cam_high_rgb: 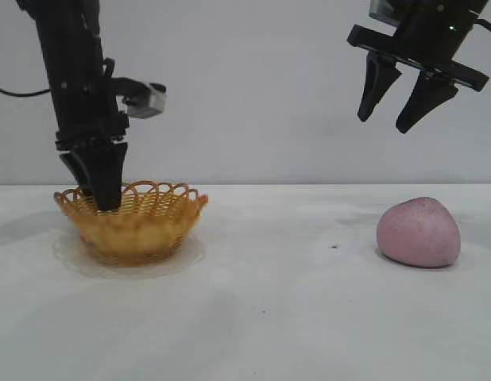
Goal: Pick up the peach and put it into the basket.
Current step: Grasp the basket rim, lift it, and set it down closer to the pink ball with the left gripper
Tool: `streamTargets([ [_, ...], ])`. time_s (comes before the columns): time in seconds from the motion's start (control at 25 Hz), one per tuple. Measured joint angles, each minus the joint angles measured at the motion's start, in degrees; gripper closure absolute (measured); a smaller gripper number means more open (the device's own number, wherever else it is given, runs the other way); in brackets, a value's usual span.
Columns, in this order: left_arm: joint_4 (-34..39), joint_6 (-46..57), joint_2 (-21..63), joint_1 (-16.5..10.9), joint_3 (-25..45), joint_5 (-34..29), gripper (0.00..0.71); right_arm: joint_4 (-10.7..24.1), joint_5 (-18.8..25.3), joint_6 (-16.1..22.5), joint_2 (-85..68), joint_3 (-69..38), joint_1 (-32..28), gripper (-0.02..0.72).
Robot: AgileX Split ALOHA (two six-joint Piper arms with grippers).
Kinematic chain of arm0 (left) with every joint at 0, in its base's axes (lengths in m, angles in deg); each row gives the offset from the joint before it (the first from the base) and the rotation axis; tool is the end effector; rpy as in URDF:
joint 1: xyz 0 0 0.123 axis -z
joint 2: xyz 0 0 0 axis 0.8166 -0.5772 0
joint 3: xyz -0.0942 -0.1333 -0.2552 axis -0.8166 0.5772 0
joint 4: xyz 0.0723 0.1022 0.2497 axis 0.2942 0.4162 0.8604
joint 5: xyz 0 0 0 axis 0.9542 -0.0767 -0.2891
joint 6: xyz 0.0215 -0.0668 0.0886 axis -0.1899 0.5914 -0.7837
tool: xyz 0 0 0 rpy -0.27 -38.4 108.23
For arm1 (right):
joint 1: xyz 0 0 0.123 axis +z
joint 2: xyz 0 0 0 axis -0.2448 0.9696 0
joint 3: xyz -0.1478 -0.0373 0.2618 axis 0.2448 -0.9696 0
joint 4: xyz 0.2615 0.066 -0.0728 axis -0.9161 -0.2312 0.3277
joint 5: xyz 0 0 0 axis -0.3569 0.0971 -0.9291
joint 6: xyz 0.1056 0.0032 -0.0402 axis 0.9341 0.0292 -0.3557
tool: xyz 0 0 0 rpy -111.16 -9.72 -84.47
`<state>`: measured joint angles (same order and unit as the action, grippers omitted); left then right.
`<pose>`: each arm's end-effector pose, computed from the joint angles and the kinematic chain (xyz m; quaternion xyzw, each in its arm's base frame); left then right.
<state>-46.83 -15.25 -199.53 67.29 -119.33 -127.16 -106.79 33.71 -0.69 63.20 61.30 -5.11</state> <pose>0.4963 -0.1330 0.1174 0.4297 0.8972 -0.0882 0.0518 0.4685 0.1121 0.2000 -0.0928 0.9555 0.1833 0.2118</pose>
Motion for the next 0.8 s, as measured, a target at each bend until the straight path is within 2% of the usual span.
streamTargets([
  [0.12, -0.7, 0.2, -0.1, 0.0, -0.6, -1.2, 0.612, 0.2, 0.0, 0.0, 0.0, 0.0, 0.0, 0.347],
  [0.16, -1.1, 0.4, 0.0, 0.0, -0.9, -2.2, 0.646, 0.2, 0.0, 0.0, 0.0, 0.0, 0.0, 0.347],
  [0.28, -1.7, 3.2, 0.0, 0.0, -2.3, -3.8, 0.646, 0.3, 0.0, 0.0, 0.0, 0.0, 0.0, 0.347],
  [0.32, -1.9, 4.8, 0.0, 0.0, -3.1, -4.2, 0.710, 0.3, 0.0, 0.0, 0.0, 0.0, 0.0, 0.347],
  [0.56, -2.7, 23.9, 5.8, -0.2, -4.8, -4.0, 0.710, 0.7, 0.0, 0.0, 0.1, 0.0, 0.0, 0.347],
  [0.68, -5.0, 30.4, 9.1, -0.7, -4.4, -4.0, 0.710, 0.8, 0.0, 0.0, 0.1, 0.0, 0.0, 0.347],
  [0.8, -7.6, 33.7, 11.8, -0.8, -1.0, -4.0, 0.710, 0.8, 0.0, 0.0, 0.1, 0.0, 0.0, 0.347],
])
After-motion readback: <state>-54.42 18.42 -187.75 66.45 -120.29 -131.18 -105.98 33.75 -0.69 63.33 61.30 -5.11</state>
